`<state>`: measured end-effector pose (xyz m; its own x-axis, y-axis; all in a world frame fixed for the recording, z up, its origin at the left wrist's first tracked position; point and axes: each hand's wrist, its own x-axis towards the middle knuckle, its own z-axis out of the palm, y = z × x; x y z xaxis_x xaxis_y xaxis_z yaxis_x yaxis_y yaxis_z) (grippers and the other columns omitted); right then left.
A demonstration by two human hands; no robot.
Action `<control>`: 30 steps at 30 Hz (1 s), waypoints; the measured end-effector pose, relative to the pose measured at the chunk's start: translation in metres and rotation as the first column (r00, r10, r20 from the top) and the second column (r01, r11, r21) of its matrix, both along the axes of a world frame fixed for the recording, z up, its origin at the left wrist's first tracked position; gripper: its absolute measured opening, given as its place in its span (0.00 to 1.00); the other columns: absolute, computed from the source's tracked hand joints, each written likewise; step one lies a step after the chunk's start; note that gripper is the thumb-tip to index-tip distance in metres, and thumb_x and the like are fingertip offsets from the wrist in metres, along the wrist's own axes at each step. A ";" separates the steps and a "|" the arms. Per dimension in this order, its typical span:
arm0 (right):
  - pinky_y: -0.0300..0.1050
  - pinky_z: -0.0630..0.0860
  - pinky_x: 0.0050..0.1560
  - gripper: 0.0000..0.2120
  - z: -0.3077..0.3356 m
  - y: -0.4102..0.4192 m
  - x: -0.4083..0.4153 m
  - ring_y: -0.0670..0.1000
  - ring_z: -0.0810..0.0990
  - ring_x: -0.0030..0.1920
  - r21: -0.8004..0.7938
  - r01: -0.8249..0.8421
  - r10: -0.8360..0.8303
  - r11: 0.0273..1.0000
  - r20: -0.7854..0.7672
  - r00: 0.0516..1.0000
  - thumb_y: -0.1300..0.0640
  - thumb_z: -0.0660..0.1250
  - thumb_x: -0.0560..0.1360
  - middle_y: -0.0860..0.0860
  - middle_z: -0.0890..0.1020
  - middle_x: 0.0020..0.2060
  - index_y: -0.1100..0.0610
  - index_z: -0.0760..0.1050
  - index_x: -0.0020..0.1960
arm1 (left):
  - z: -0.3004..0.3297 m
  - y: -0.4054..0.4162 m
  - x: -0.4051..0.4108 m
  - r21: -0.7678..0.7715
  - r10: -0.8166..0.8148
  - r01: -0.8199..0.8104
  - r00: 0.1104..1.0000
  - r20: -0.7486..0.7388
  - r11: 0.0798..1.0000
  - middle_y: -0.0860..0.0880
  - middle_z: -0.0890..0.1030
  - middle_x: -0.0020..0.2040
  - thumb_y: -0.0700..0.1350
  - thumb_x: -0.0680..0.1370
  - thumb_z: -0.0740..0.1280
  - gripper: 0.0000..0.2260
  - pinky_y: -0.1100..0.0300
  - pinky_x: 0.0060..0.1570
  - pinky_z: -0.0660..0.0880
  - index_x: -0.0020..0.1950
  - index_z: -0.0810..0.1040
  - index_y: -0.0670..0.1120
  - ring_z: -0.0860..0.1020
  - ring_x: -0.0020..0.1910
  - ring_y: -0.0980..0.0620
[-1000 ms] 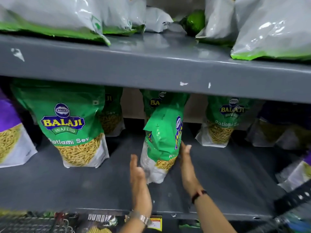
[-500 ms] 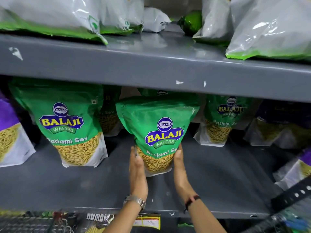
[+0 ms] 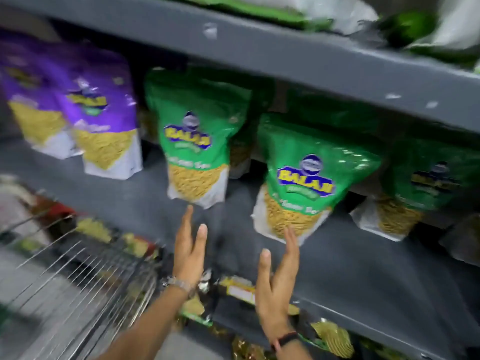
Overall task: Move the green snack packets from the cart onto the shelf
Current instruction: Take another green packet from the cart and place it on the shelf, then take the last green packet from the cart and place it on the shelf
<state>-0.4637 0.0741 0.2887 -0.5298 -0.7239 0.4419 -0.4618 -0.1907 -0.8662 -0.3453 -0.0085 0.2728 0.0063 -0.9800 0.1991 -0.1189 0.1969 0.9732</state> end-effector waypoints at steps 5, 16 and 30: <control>0.27 0.48 0.69 0.22 -0.019 -0.046 0.119 0.36 0.55 0.68 0.250 -0.502 0.552 0.828 -0.213 0.806 0.52 0.57 0.77 0.41 0.60 0.69 0.44 0.54 0.68 | -0.039 0.038 0.171 0.079 0.396 -0.420 0.892 0.217 0.904 0.44 0.63 0.72 0.43 0.76 0.61 0.24 0.58 0.68 0.55 0.70 0.59 0.43 0.61 0.71 0.47; 0.43 0.51 0.72 0.34 -0.187 -0.142 0.356 0.52 0.53 0.74 0.844 -0.517 0.989 0.144 -0.100 0.111 0.68 0.61 0.73 0.56 0.53 0.75 0.56 0.47 0.72 | -0.174 0.112 0.398 0.581 0.525 -0.655 0.748 0.407 0.483 0.34 0.69 0.66 0.54 0.58 0.71 0.44 0.45 0.65 0.66 0.67 0.60 0.35 0.68 0.65 0.38; 0.47 0.69 0.61 0.26 -0.247 -0.159 0.425 0.57 0.72 0.61 0.812 -0.580 0.979 0.060 0.064 0.192 0.65 0.70 0.67 0.59 0.72 0.61 0.61 0.66 0.63 | -0.248 0.035 0.426 0.558 0.609 -0.682 0.710 0.353 0.473 0.35 0.77 0.55 0.36 0.62 0.75 0.25 0.58 0.48 0.69 0.56 0.71 0.35 0.74 0.52 0.43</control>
<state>-0.0382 -0.0853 0.0414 0.6682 -0.6477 -0.3660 -0.6637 -0.2968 -0.6866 0.0803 0.0269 0.0251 0.7075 -0.5863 -0.3946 -0.0509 -0.5992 0.7990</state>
